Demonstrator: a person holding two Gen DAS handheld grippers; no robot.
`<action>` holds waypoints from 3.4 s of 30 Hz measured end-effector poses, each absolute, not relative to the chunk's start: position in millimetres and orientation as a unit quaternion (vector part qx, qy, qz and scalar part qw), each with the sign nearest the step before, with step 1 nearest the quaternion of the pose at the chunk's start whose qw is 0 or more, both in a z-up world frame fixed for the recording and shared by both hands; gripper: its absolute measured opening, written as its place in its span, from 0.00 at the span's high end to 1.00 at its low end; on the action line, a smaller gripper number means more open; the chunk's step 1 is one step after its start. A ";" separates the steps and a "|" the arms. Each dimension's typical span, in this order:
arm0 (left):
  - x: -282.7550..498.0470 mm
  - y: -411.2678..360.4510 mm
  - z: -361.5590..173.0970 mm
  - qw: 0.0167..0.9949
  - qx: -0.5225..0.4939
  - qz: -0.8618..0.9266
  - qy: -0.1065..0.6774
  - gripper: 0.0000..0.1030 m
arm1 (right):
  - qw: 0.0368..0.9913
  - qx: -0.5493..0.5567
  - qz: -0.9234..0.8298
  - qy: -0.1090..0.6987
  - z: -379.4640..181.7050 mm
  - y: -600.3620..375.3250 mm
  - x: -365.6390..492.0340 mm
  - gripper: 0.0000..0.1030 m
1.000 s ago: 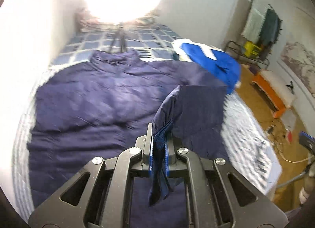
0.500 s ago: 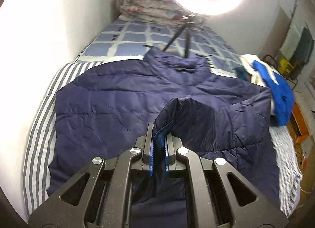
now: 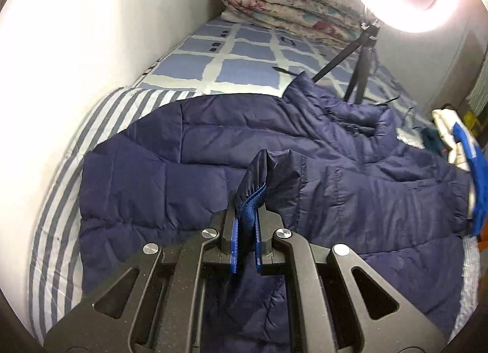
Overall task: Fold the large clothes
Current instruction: 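Fold the held side toward the jacket center, then open the left tool, then grasp the jacket hem with the left tool while the right tool grasps it too, then lift the hem with both tools and fold it toward the collar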
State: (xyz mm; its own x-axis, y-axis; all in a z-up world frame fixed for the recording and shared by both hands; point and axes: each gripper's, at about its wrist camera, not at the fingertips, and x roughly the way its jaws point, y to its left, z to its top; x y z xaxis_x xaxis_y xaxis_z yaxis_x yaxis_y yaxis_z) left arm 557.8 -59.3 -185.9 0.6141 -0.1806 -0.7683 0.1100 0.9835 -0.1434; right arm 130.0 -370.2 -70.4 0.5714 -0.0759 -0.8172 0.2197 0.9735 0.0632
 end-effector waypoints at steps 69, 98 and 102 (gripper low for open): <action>138.0 147.9 -226.0 0.765 -0.197 -0.115 0.603 0.42 | 0.809 0.167 0.029 0.563 -195.3 -413.0 28.0 0.27; 174.0 121.1 -99.2 0.857 -0.195 -0.133 0.457 0.96 | 0.879 0.179 0.061 0.438 -93.7 -407.5 42.7 0.98; 199.2 112.6 -91.5 0.862 -0.177 -0.126 0.458 0.96 | 0.885 0.172 0.054 0.430 -79.8 -410.2 59.3 0.98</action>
